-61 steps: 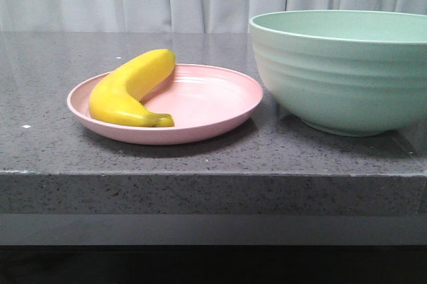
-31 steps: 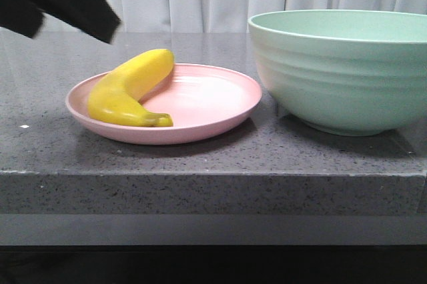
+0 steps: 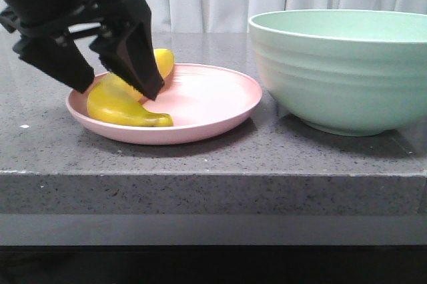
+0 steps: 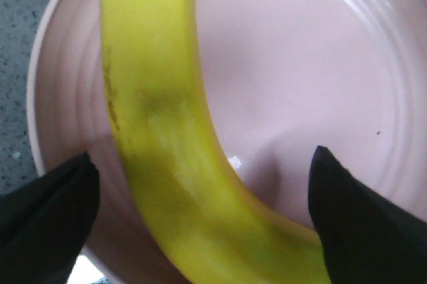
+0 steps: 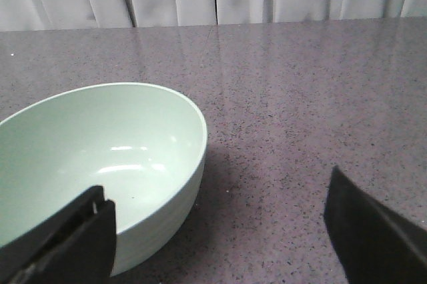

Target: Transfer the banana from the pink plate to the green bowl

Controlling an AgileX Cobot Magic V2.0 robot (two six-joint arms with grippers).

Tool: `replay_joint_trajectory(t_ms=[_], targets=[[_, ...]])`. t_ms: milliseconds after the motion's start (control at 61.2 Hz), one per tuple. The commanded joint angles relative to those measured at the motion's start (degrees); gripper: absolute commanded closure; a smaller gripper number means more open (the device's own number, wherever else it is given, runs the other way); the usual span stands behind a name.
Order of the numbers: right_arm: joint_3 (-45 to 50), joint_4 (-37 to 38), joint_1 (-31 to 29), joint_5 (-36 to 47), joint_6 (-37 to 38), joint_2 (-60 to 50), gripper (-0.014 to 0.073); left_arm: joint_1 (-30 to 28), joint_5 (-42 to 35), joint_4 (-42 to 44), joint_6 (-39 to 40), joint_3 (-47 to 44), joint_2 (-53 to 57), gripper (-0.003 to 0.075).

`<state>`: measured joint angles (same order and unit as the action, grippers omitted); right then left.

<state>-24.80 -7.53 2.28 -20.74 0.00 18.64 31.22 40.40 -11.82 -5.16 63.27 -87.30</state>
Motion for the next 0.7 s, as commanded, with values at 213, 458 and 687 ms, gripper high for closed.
replay_joint_trajectory(t_ms=[213,458,687], targets=[[-2.07,0.22,-0.41,4.07,-0.46,0.84,-0.0050,0.48,-3.82,-1.19,0.54,1.91,-2.11,0.0103],[-2.07,0.22,-0.41,4.00,-0.46,0.84,-0.0050,0.48,-6.40,-1.19,0.54,1.91,-3.00,0.0198],[-2.07,0.22,-0.41,4.00,-0.46,0.84,-0.0050,0.37,-11.92,-0.98,0.54,1.91,-3.00,0.0489]])
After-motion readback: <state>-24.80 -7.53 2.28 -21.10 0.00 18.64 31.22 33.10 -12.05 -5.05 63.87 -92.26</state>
